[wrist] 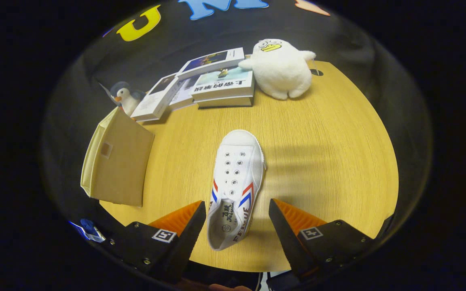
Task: Open the storage box then place both shoes into the box .Put the left shoe in first, then the right shoe, with the right side of both shoes facing outward in a uniform manner.
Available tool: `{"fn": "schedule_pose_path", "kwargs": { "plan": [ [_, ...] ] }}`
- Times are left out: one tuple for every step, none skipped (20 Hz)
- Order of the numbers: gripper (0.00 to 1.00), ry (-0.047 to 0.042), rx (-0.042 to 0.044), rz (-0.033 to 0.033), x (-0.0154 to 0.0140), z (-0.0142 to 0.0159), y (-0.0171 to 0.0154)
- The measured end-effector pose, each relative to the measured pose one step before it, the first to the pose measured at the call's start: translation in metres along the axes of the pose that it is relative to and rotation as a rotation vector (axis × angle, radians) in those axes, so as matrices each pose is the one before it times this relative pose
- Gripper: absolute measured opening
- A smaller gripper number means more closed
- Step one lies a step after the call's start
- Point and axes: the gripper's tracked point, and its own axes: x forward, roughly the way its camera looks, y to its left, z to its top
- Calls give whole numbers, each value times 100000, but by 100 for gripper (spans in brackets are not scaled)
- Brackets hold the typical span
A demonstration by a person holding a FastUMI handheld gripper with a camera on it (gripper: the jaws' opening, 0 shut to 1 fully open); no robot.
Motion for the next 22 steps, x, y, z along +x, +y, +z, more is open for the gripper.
{"fn": "schedule_pose_path", "kwargs": {
  "plan": [
    [95, 1652, -1357, -1088, 656, -267, -394],
    [95, 2290, -726, -392, 671, -547, -7],
    [95, 1502, -214, -80, 604, -194, -85],
    [95, 1426, -310, -17, 645, -123, -115],
    [94, 1419, -387, -297, 670, -108, -206],
    [94, 844, -254, -107, 665, 223, -161],
    [92, 1593, -428, 422, 717, -104, -95],
    [91, 1139, -440, 282, 757, -20, -94],
    [82, 623, 872, 4634, 315, 26, 708],
    [75, -115, 269, 2273, -211, 195, 283],
    [52, -750, -1605, 238, 736, -451, -234],
    [51, -908, -2343, -287, -621, 253, -273],
    [41, -684, 726, 478, -42, 68, -45],
    [30, -1901, 2901, -3898, -164, 276, -991],
    [17, -911, 5506, -1545, -659, 95, -213],
    [5, -1026, 2307, -171, -30, -209, -239],
    [0, 795, 55, 481, 284, -13, 175],
    [0, 298, 108, -363, -248, 71, 0],
    [0, 151, 20, -164, -234, -59, 79],
    [0, -463, 901, 640, -272, 204, 122],
    [1, -603, 1355, 1304, -172, 246, 203],
    [1, -298, 1347, 1036, -240, 362, 199]
  ]
}}
